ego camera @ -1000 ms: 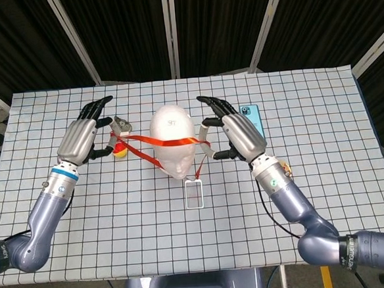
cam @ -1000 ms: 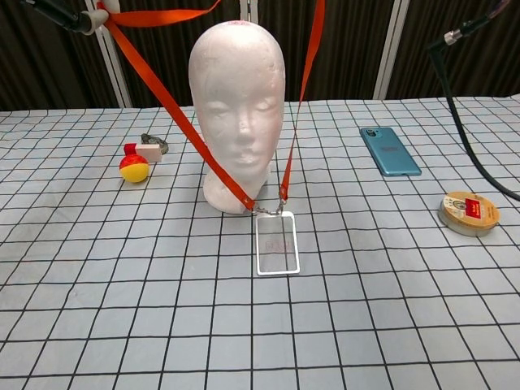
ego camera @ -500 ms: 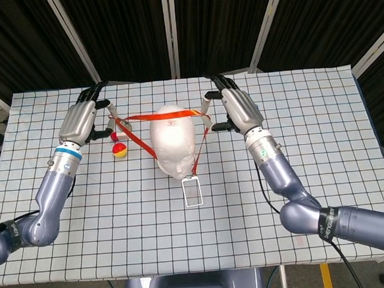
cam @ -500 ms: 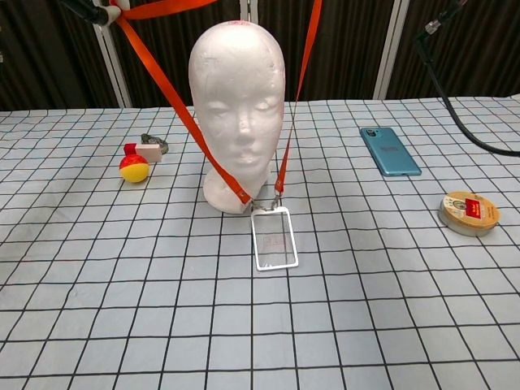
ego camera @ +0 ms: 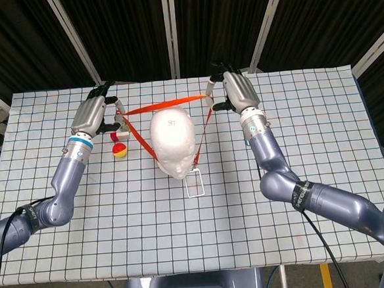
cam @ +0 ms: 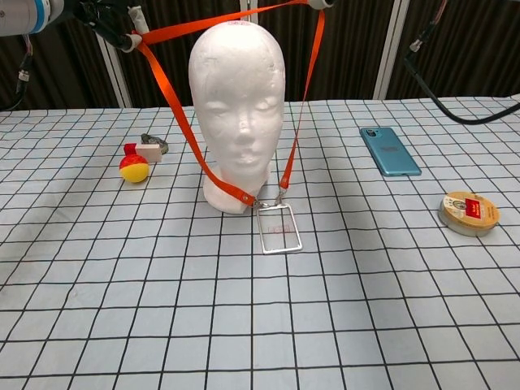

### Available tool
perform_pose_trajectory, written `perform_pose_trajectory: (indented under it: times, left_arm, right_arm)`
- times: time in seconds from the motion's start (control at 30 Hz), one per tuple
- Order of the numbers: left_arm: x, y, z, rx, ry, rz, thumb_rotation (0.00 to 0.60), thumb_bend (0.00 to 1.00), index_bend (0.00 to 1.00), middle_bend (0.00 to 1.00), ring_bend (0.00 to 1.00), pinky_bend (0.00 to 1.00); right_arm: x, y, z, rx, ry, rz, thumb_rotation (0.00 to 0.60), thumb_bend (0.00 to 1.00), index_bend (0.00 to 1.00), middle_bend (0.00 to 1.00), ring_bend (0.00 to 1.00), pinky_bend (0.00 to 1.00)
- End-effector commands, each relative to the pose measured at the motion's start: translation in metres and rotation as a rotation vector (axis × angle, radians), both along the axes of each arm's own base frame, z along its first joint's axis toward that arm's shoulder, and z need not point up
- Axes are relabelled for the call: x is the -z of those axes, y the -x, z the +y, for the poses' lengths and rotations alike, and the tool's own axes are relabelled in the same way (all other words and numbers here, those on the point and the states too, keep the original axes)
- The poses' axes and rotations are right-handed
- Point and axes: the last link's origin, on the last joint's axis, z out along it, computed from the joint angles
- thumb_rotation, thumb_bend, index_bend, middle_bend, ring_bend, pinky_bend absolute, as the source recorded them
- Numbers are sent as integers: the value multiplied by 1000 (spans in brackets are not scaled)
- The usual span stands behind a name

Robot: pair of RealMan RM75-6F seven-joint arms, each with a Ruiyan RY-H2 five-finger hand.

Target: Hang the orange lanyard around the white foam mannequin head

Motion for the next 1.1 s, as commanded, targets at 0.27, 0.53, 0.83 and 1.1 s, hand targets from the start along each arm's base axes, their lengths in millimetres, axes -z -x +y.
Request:
perform_pose_trajectory:
  times: [0.27,0.53,0.83,1.1]
  left_arm:
    - [6,11,10,-15,-43,64,600,0,0,0,0,0]
    - [-12,28,1,-3,-102,111,600,0,0,0,0,0]
    - [-53,66,-52,-5,-215,249,600,0,0,0,0,0]
    - [-69,92,-95,-36,-214,248,600,0,0,0,0,0]
  right_arm:
    - [16,22,-13,12,89,181,600,0,0,0,0,0]
    - [-11,39,1,-6,112,181,600,373,8,0,0,0]
    - [-52,94,56,-39,83,187,600,686,53,0,0,0]
    - [-57,133,97,-32,24,240,600,686,52,0,0,0]
